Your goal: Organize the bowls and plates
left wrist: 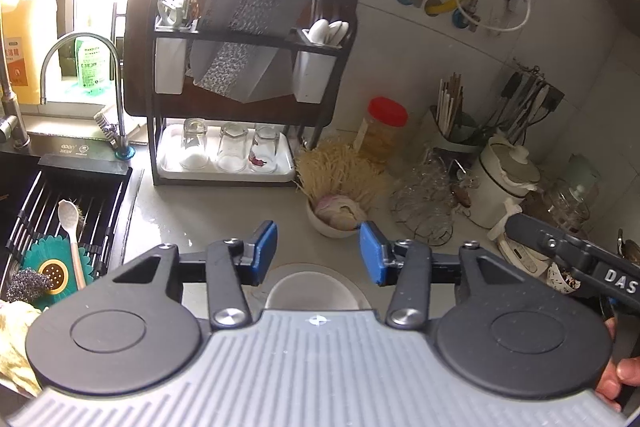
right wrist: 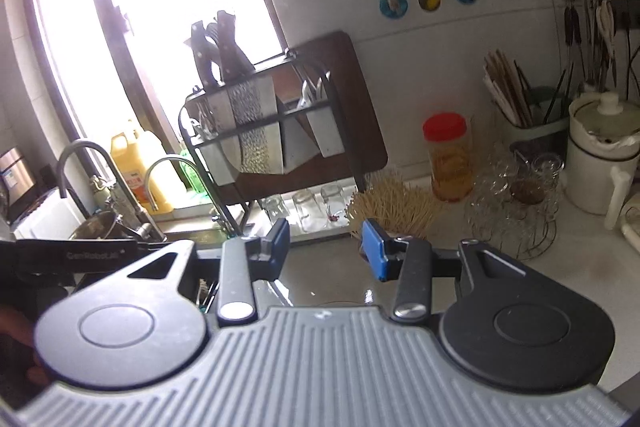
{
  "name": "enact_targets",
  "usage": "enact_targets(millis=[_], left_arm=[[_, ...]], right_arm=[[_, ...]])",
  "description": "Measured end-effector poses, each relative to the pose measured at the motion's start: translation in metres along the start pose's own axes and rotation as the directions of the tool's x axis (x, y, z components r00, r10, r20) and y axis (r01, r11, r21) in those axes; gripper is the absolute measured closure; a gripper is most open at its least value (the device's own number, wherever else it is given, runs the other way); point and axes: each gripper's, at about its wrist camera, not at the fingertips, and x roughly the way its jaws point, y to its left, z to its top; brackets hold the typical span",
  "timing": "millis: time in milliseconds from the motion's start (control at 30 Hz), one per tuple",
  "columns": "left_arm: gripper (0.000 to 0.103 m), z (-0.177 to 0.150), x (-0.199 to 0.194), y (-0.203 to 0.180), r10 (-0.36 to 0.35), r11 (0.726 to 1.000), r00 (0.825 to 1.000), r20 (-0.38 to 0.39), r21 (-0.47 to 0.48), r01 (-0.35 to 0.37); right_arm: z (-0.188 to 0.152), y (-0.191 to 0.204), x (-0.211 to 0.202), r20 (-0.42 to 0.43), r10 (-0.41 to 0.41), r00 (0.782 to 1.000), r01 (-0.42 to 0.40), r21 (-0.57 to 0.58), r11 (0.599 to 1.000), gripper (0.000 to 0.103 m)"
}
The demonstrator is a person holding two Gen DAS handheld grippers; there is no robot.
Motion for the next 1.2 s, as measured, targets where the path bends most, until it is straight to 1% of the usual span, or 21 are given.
enact_targets(millis=[200, 267, 333, 467, 633, 733, 767, 800, 900, 1000, 1100, 1200], left_arm=[[0.051, -0.021, -0.024, -0.025, 0.002, 1.0, 1.0, 0.021, -0.002, -0.002], [0.049, -0.026, -0.031, -0.03, 0.003, 1.0, 1.0, 0.027, -0.008, -0.003], [0.043, -0.033, -0.039, -0.036, 0.008, 1.0, 0.999, 0.035, -0.008, -0.007], [0.037, -0.045, -0.051, -0.044, 0.024, 1.0, 0.999, 0.034, -0.012, -0.024], [0.018, -0.063, -0.065, -0.05, 0.052, 0.999, 0.998, 0.03, 0.008, -0.052], [0.01, -0.073, -0.073, -0.053, 0.08, 0.996, 0.996, 0.026, 0.024, -0.08], [0.01, -0.076, -0.076, -0.054, 0.084, 0.996, 0.996, 0.021, 0.03, -0.085], [0.009, -0.079, -0.078, -0.056, 0.089, 0.995, 0.996, 0.017, 0.035, -0.09], [0.005, -0.086, -0.083, -0.061, 0.102, 0.993, 0.995, 0.019, 0.053, -0.103], [0.004, -0.094, -0.09, -0.067, 0.112, 0.991, 0.993, 0.021, 0.066, -0.114], [0.004, -0.102, -0.097, -0.07, 0.115, 0.992, 0.993, 0.012, 0.058, -0.116], [0.003, -0.11, -0.104, -0.071, 0.132, 0.99, 0.991, 0.002, 0.05, -0.132]], right_arm=[[-0.005, -0.001, -0.033, 0.022, 0.033, 0.999, -0.032, -0.004, 0.999, 0.059], [-0.008, -0.001, -0.04, 0.029, 0.034, 0.999, -0.034, -0.011, 0.999, 0.059], [-0.012, -0.002, -0.046, 0.03, 0.033, 0.999, -0.033, -0.019, 0.999, 0.059], [-0.023, -0.007, -0.054, 0.017, 0.024, 1.0, -0.024, -0.021, 1.0, 0.059], [-0.037, -0.013, -0.065, -0.002, 0.011, 1.0, -0.011, -0.022, 1.0, 0.059], [-0.044, -0.015, -0.074, -0.006, -0.002, 1.0, 0.002, -0.035, 0.999, 0.058], [-0.046, -0.015, -0.077, -0.01, -0.004, 1.0, 0.004, -0.036, 0.999, 0.055], [-0.049, -0.016, -0.079, -0.013, -0.004, 1.0, 0.004, -0.036, 0.999, 0.049], [-0.057, -0.018, -0.086, -0.024, -0.012, 1.0, 0.011, -0.041, 0.999, 0.043], [-0.063, -0.017, -0.091, -0.036, -0.01, 0.999, 0.009, -0.038, 0.999, 0.033], [-0.069, -0.015, -0.095, -0.04, -0.025, 0.999, 0.023, -0.042, 0.999, 0.017], [-0.074, -0.017, -0.099, -0.052, -0.02, 0.998, 0.018, -0.038, 0.999, 0.013]])
